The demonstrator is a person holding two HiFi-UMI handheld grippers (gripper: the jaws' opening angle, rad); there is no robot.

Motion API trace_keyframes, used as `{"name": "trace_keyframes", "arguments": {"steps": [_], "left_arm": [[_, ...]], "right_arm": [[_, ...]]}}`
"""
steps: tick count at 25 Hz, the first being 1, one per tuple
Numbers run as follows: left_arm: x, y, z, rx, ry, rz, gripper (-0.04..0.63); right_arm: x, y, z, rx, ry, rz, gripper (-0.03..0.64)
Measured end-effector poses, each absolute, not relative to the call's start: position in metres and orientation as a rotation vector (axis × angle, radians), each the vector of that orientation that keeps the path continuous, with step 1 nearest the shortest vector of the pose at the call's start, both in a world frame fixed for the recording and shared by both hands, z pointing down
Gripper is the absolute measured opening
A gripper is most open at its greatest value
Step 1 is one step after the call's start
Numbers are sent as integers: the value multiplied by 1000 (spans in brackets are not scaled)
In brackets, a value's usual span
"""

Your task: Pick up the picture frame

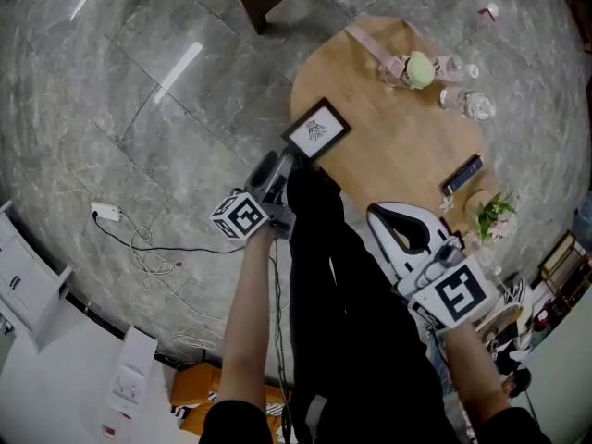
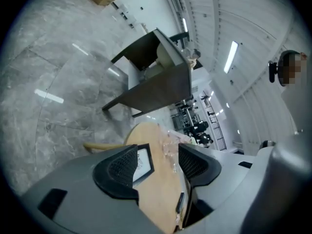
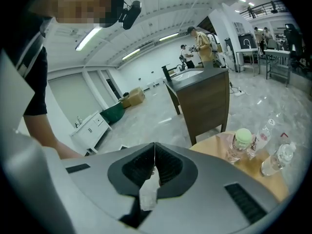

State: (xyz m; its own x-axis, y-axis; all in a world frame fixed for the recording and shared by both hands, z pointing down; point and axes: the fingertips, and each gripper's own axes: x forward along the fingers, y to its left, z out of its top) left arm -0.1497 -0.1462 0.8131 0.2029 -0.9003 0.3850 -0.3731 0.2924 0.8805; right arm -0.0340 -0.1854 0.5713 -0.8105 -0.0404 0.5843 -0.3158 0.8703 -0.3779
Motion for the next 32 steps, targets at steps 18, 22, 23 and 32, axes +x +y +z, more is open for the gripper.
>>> {"name": "trace_keyframes", "arguments": {"steps": [18,22,23,32], "left_arm": [[-152,-160,930,1146,-1306,-546,318],[-146,-170,938,1131,-1268,-574,318],[-144,-171,940,1128,-1258,-579,318],[-128,-182,948,1148,-1201,-534,216]], "right_arm": [[-36,-186,621,293,-2355,695,14],[-34,-183,627,298,-2337,700,14],[-34,-181,628,296,-2334,702,14],[-39,-175,632,291,-2329,732,13]]}}
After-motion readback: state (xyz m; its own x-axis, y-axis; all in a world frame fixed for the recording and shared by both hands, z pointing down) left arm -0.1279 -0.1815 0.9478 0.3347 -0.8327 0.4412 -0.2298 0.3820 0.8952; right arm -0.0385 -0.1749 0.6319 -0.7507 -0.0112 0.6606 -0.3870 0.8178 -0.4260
